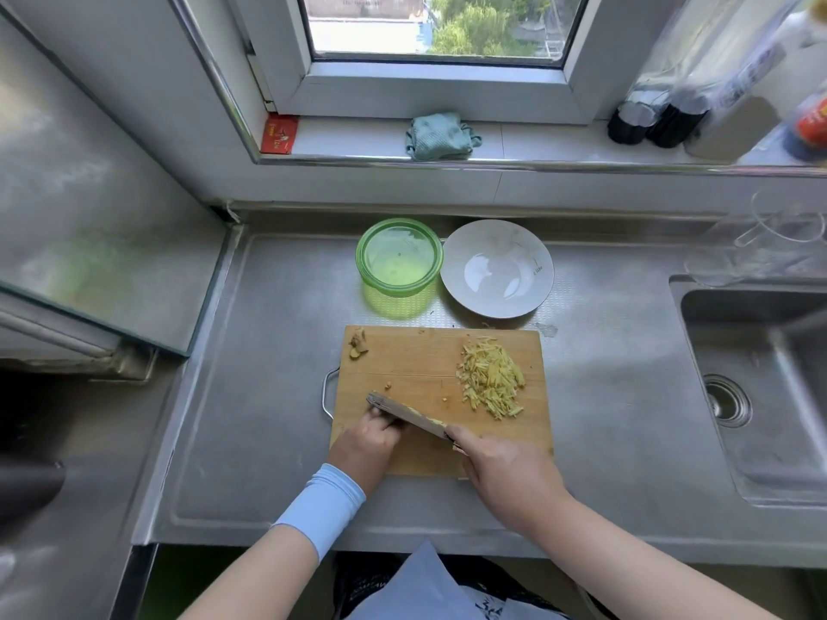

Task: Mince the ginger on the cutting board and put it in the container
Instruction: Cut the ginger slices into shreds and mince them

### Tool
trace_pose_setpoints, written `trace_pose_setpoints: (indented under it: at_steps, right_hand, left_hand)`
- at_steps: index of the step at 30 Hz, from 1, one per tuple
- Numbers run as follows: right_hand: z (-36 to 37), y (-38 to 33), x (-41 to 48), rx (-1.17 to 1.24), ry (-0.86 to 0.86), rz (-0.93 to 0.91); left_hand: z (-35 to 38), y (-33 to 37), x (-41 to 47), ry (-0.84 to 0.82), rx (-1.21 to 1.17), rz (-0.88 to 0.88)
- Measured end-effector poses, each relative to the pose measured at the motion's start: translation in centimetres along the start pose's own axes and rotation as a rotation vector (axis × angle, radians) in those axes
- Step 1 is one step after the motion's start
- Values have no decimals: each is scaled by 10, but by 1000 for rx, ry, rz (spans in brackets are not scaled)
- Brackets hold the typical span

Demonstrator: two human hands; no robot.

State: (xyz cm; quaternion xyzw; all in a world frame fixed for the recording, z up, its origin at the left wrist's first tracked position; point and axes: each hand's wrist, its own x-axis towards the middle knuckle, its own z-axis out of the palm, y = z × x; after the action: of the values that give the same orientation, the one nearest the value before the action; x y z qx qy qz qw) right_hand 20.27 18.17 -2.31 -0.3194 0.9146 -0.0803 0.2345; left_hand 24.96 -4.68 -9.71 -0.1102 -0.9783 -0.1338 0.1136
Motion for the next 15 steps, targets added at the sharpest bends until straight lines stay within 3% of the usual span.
trace_pose_setpoints:
  at_steps: [15]
  right_hand:
    - [-2, -3, 6, 26, -13, -23]
  left_hand:
    - [10, -3, -5, 17, -16, 11]
